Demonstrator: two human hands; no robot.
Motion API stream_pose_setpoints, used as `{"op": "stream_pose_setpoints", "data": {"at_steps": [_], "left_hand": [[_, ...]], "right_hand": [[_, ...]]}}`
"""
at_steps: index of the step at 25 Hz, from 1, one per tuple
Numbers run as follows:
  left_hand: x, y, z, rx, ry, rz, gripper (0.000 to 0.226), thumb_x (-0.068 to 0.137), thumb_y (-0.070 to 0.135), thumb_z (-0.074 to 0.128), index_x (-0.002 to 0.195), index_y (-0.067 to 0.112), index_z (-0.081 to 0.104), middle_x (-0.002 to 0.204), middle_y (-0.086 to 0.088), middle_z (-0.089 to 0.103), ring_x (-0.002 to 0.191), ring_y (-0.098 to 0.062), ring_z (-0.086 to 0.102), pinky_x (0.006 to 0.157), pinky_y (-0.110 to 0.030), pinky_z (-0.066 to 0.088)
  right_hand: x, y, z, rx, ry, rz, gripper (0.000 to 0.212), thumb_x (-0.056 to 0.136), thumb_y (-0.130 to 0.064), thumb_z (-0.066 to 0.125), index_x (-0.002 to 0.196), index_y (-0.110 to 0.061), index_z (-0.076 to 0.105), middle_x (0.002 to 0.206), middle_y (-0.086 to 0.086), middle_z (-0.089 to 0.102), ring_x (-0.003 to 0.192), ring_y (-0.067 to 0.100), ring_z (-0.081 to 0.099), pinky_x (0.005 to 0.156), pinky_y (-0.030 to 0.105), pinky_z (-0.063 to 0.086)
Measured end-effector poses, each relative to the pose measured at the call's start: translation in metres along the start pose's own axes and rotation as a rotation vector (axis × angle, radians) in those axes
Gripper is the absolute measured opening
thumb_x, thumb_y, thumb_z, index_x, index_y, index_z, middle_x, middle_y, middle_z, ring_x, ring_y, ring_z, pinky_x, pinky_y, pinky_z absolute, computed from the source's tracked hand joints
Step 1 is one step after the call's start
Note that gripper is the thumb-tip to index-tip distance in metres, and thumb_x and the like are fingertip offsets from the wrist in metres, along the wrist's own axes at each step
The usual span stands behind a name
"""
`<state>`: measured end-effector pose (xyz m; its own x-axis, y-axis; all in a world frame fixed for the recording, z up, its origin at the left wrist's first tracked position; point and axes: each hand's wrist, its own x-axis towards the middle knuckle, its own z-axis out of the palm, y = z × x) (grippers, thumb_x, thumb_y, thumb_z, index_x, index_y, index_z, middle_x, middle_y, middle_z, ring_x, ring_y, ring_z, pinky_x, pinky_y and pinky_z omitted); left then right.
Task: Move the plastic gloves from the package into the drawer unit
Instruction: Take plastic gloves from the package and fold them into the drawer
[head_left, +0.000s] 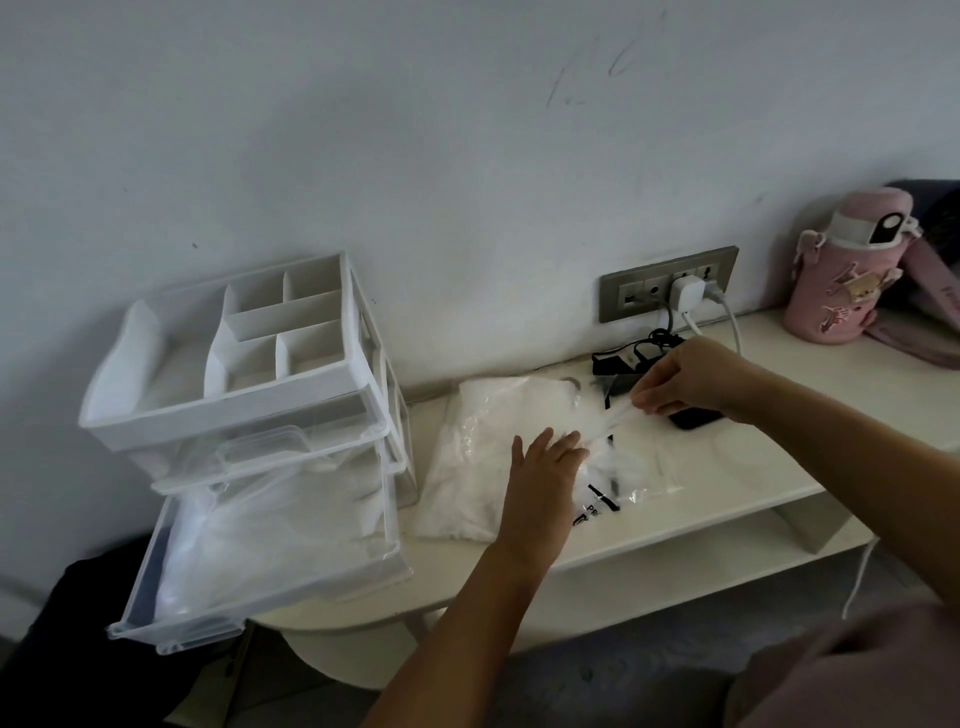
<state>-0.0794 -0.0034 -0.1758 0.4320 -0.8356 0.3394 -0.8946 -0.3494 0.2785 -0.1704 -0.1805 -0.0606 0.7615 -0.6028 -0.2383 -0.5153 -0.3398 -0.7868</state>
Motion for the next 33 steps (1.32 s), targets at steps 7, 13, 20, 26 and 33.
{"op": "stream_pose_setpoints", "data": {"at_steps": [7,13,20,26,33], "left_hand": [[0.001,0.007,-0.014,0.064,-0.236,-0.142,0.039,0.093,0.013,0.053,0.131,0.021,0.05,0.148,0.004,0.039,0.143,-0.018,0.021,0.116,-0.048,-0.005],[0.002,0.015,-0.016,0.004,-0.201,-0.252,0.036,0.093,0.011,0.044,0.128,0.017,0.051,0.133,0.001,0.052,0.138,-0.02,0.029,0.116,-0.05,-0.003],[0.034,0.052,-0.051,-0.593,0.069,-0.236,0.064,0.091,0.049,0.055,0.144,0.02,0.034,0.144,0.005,0.043,0.13,-0.009,0.038,0.111,-0.025,0.028],[0.077,0.05,-0.061,-0.693,0.178,-0.279,0.03,0.088,0.014,0.062,0.062,0.001,0.056,0.058,-0.01,0.053,0.057,-0.015,0.047,0.058,-0.031,0.044],[0.068,0.05,-0.074,-1.344,-0.084,-0.5,0.02,0.098,0.016,0.05,0.098,0.012,0.07,0.092,-0.003,0.072,0.089,-0.014,0.069,0.077,-0.024,0.057]], "right_hand": [[0.003,-0.004,-0.039,-0.659,0.517,-0.15,0.02,0.09,-0.009,0.056,0.094,0.001,0.073,0.104,0.019,0.067,0.094,0.033,0.061,0.075,0.03,0.043],[-0.005,-0.004,-0.034,0.341,0.287,-0.027,0.016,0.096,-0.008,0.05,0.08,-0.007,0.055,0.086,0.015,0.063,0.077,0.023,0.06,0.08,0.033,0.048],[-0.021,-0.019,-0.031,0.609,0.073,-0.131,0.022,0.101,-0.015,0.04,0.082,-0.008,0.05,0.089,0.019,0.071,0.083,0.023,0.071,0.082,0.033,0.056],[-0.024,-0.022,-0.028,0.799,-0.057,-0.263,0.02,0.1,-0.02,0.041,0.088,-0.009,0.054,0.091,0.019,0.072,0.084,0.03,0.07,0.078,0.035,0.057],[-0.024,-0.01,-0.011,-0.009,0.108,-0.25,0.021,0.076,-0.033,0.075,0.091,-0.02,0.07,0.08,-0.004,0.07,0.06,0.009,0.062,0.055,0.018,0.049]]}}
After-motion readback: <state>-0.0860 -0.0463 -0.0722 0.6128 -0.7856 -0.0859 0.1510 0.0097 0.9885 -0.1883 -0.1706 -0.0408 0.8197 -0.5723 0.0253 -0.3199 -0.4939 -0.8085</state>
